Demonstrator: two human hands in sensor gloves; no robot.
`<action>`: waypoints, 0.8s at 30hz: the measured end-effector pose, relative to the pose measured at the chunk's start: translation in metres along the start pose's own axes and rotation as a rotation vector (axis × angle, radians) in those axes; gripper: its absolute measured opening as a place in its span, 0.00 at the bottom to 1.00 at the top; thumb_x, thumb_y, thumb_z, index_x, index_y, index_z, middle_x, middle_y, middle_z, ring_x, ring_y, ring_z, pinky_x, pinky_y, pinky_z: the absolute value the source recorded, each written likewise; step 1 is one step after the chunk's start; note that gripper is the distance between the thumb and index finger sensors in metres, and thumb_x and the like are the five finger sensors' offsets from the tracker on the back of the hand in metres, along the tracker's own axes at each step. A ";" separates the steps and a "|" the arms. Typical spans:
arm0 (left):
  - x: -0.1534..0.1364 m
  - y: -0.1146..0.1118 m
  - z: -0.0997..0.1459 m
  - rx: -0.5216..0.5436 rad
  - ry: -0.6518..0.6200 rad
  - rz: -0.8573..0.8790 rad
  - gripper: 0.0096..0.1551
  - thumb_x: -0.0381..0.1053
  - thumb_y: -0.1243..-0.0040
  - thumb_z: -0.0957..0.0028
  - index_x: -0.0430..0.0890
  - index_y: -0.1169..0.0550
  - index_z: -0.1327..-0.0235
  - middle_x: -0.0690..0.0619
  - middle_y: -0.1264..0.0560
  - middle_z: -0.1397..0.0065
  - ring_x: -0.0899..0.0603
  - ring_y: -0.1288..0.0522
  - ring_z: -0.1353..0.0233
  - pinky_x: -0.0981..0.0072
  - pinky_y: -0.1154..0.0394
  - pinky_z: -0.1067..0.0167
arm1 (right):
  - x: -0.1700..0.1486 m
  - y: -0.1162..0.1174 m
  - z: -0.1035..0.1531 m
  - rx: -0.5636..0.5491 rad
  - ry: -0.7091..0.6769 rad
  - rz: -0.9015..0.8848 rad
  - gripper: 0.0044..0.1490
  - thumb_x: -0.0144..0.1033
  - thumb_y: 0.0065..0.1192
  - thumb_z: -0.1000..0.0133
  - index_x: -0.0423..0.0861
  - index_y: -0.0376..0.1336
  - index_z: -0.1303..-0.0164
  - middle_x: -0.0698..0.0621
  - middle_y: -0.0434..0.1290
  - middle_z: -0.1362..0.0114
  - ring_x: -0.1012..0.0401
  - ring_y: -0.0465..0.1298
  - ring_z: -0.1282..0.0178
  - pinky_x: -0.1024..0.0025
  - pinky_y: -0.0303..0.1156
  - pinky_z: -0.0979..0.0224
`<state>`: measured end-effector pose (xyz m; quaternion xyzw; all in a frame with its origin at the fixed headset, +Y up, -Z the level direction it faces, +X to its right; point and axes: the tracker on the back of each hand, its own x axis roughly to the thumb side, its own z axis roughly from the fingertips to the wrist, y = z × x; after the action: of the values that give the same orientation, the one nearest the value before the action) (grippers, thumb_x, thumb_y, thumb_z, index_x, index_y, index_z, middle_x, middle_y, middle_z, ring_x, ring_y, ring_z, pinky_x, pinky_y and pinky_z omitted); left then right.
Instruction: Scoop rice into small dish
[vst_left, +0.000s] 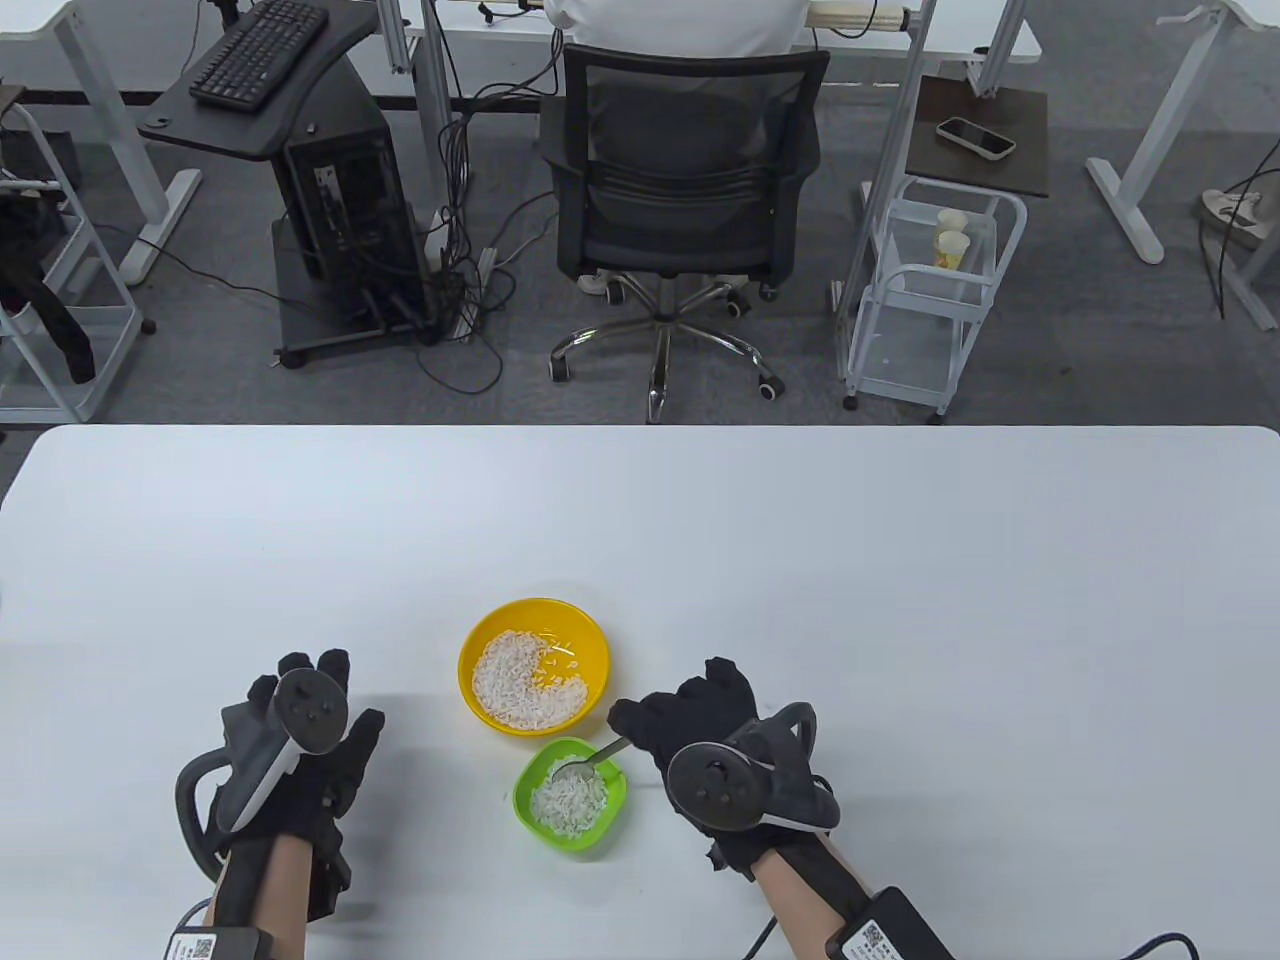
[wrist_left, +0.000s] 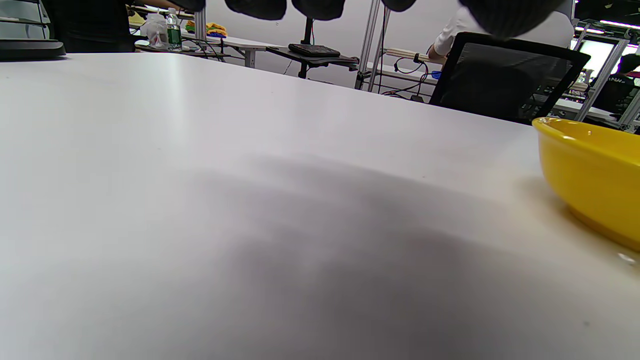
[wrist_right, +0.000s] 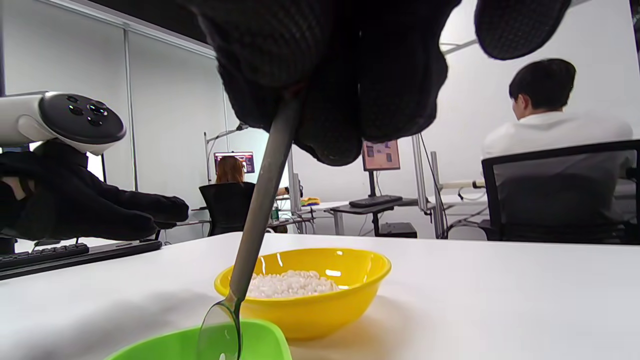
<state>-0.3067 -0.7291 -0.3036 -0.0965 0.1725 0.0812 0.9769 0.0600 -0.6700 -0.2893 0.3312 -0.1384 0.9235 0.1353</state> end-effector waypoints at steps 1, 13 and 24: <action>0.000 0.000 0.000 0.000 0.000 -0.001 0.43 0.70 0.52 0.48 0.66 0.50 0.20 0.56 0.52 0.08 0.40 0.50 0.10 0.38 0.48 0.18 | 0.001 -0.002 0.000 -0.014 -0.010 0.008 0.24 0.25 0.59 0.42 0.51 0.73 0.38 0.44 0.82 0.38 0.43 0.78 0.43 0.26 0.57 0.28; -0.001 0.001 0.001 0.003 0.001 0.006 0.43 0.70 0.52 0.48 0.66 0.50 0.20 0.56 0.52 0.08 0.40 0.50 0.10 0.38 0.48 0.18 | -0.002 -0.016 0.004 -0.107 -0.043 0.002 0.24 0.26 0.59 0.43 0.52 0.73 0.39 0.46 0.83 0.39 0.44 0.78 0.44 0.27 0.59 0.28; -0.001 0.003 0.002 0.019 0.003 0.012 0.43 0.70 0.52 0.48 0.66 0.50 0.20 0.56 0.52 0.08 0.40 0.50 0.10 0.38 0.48 0.18 | -0.038 0.024 -0.004 -0.299 0.321 -0.161 0.24 0.27 0.61 0.42 0.43 0.72 0.35 0.42 0.84 0.42 0.45 0.81 0.49 0.29 0.62 0.30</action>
<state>-0.3076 -0.7257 -0.3018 -0.0861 0.1751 0.0853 0.9771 0.0774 -0.6968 -0.3207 0.1664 -0.2236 0.9197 0.2764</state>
